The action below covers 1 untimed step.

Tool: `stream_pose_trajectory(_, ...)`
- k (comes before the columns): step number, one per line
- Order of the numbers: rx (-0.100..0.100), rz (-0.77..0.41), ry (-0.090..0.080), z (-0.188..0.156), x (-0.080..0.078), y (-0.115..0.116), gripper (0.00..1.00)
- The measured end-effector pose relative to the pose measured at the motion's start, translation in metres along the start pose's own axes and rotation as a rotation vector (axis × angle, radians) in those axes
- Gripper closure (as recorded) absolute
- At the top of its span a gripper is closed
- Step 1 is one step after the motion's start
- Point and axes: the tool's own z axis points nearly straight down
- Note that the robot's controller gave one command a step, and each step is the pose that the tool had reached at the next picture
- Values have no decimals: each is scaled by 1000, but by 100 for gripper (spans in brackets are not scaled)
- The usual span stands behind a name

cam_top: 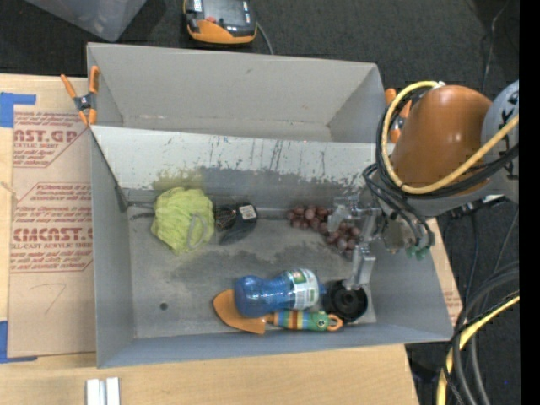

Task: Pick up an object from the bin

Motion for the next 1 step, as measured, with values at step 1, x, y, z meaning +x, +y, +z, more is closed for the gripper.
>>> stream_pose_trajectory(1, -1, 21, 0, -1, 1, 0, 0)
